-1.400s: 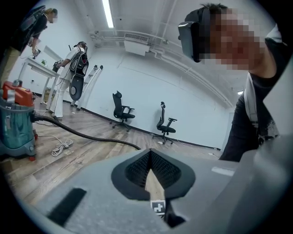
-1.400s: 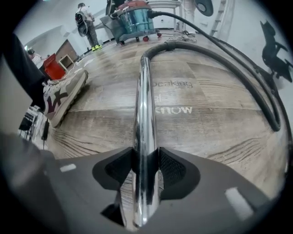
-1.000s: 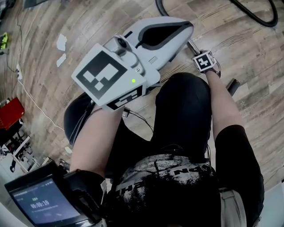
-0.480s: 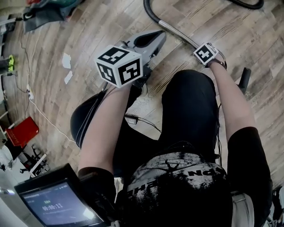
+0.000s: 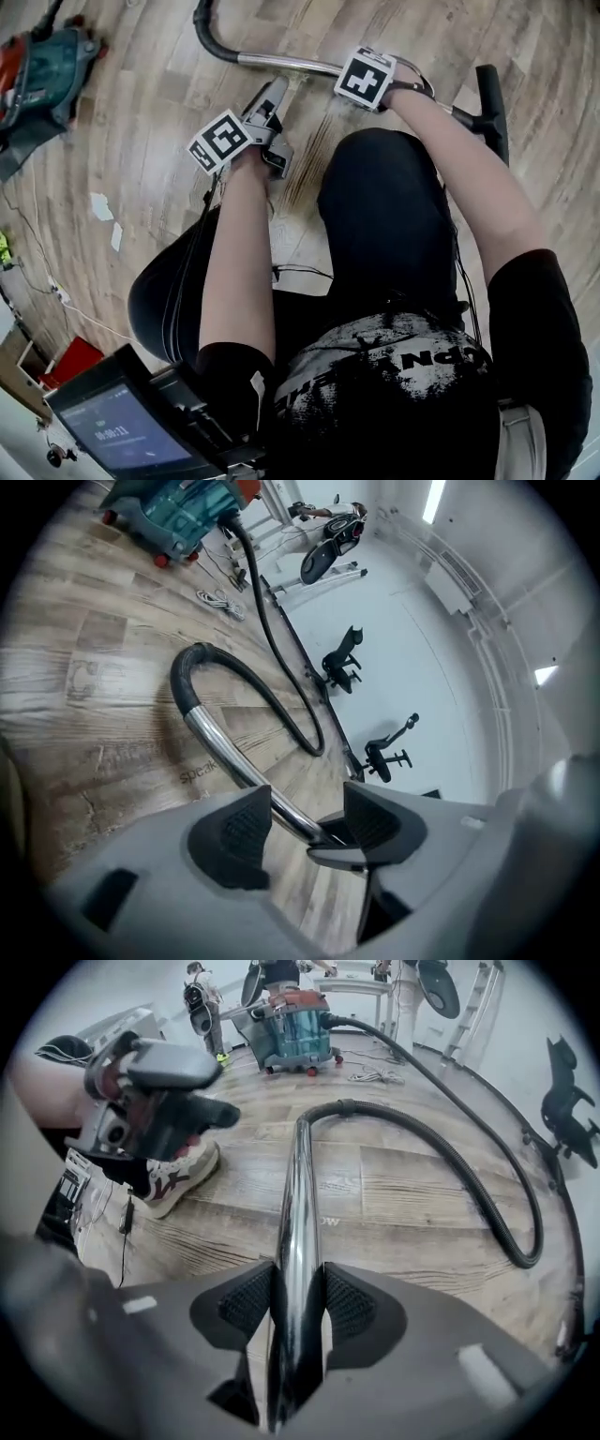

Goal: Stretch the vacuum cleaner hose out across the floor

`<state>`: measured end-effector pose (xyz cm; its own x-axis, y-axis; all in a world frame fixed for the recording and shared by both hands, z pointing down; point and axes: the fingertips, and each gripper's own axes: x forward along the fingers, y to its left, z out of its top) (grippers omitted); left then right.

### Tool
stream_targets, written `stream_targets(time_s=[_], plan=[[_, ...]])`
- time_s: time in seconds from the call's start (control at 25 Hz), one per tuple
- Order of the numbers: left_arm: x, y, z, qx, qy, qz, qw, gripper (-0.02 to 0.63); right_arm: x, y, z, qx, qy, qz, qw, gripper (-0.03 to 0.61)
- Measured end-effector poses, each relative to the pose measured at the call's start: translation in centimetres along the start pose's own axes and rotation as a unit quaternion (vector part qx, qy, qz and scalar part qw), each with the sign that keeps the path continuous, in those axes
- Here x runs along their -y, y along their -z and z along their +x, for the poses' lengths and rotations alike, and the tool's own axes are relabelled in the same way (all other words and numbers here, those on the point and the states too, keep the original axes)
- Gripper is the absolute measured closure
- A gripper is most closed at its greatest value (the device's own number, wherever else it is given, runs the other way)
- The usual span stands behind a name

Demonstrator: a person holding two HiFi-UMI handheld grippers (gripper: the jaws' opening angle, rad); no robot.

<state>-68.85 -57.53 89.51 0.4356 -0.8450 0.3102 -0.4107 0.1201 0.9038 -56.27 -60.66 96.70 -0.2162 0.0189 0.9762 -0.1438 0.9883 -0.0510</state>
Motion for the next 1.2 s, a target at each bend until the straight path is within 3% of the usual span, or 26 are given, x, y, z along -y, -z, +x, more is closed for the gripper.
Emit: stream_targets(time_s=[0.16,0.36,0.6,0.76,0.8,0.84,0.92,0.96,1.08,1.2], plan=[[-3.2,0.6,2.5,0.045,-0.023,-0.076,0.9958,0.330,-0.4,-0.3,-2.6,0.001,0.002,-0.007,1.000,0.403],[-6.0,1.9,6.5,0.097,0.010,-0.175,0.9797,0.300,-1.9,0.0,-2.3,-0.002,-0.025,0.003,1.000,0.403],[-6.3,-0.1,8.8,0.151,0.040,-0.184,0.9705,0.310,-2.3,-0.2,-3.7,0.009,0.009,-0.040,0.999,0.405],[-3.8,-1.5,9.0,0.206,0.102,-0.262,0.9373,0.446,-1.9,0.4,-4.7,0.025,0.028,-0.057,0.998,0.431],[-3.4,-1.5,9.1,0.205,0.107,-0.259,0.9377,0.460,-1.5,0.2,-5.2,0.036,0.044,-0.066,0.996,0.509],[-3.1,-1.3,9.2,0.196,0.109,-0.237,0.9454,0.462,-0.9,-0.1,-5.8,0.043,0.066,-0.078,0.994,0.574],[-2.2,-1.1,9.2,0.176,0.115,-0.172,0.9624,0.458,-0.2,-0.3,-5.9,0.052,0.081,-0.079,0.992,0.572],[-1.5,-1.1,9.2,0.170,0.121,-0.149,0.9666,0.453,-0.4,-0.3,-5.7,0.060,0.073,-0.064,0.993,0.572],[0.5,-1.7,9.7,0.157,0.131,-0.114,0.9723,0.453,0.0,0.2,-5.8,0.082,0.058,-0.019,0.995,0.559],[1.1,-2.2,9.6,0.171,0.135,-0.128,0.9674,0.454,-0.9,-0.1,-5.7,0.105,0.017,0.019,0.994,0.471]])
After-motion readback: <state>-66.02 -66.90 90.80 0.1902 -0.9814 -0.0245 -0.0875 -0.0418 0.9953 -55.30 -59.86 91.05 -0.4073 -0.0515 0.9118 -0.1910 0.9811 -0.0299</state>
